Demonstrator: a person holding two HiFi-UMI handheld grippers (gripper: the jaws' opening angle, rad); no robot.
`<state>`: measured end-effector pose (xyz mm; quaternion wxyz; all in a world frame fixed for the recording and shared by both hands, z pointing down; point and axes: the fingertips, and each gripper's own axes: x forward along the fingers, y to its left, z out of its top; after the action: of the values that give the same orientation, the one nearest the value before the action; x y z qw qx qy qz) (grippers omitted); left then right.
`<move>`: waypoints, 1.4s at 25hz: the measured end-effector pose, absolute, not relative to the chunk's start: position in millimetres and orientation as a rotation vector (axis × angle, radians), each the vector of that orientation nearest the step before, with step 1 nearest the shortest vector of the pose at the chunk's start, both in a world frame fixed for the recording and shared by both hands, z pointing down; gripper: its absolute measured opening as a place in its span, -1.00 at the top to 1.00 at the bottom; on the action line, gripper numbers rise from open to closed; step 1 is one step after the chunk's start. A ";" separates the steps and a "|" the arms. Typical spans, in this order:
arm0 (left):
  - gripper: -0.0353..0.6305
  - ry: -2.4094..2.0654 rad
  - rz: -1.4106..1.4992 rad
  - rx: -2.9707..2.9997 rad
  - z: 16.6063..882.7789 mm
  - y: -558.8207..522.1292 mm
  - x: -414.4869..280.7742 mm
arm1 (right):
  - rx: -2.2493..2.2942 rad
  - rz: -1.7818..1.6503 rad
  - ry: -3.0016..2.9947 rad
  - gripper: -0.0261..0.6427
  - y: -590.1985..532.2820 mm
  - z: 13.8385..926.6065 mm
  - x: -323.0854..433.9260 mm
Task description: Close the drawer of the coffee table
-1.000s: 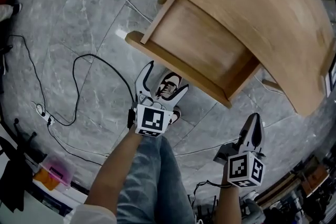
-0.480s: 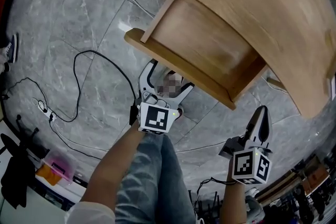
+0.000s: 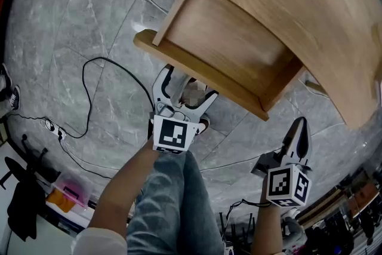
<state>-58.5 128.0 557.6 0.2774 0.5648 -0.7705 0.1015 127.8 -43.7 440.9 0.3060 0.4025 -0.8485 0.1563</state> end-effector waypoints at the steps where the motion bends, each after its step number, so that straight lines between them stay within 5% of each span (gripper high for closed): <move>1: -0.69 -2.066 0.271 1.517 556.9 128.1 -58.7 | 1.070 0.411 -2.246 0.92 -44.5 440.6 127.4; 35: -0.67 -2.114 0.283 1.530 516.9 99.1 -73.8 | 1.168 0.435 -2.183 0.92 -67.4 449.6 136.4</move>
<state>-73.8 99.1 516.9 0.2556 0.5635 -0.7787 0.1041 136.4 -67.4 449.6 0.3090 0.4418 -0.8260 0.1645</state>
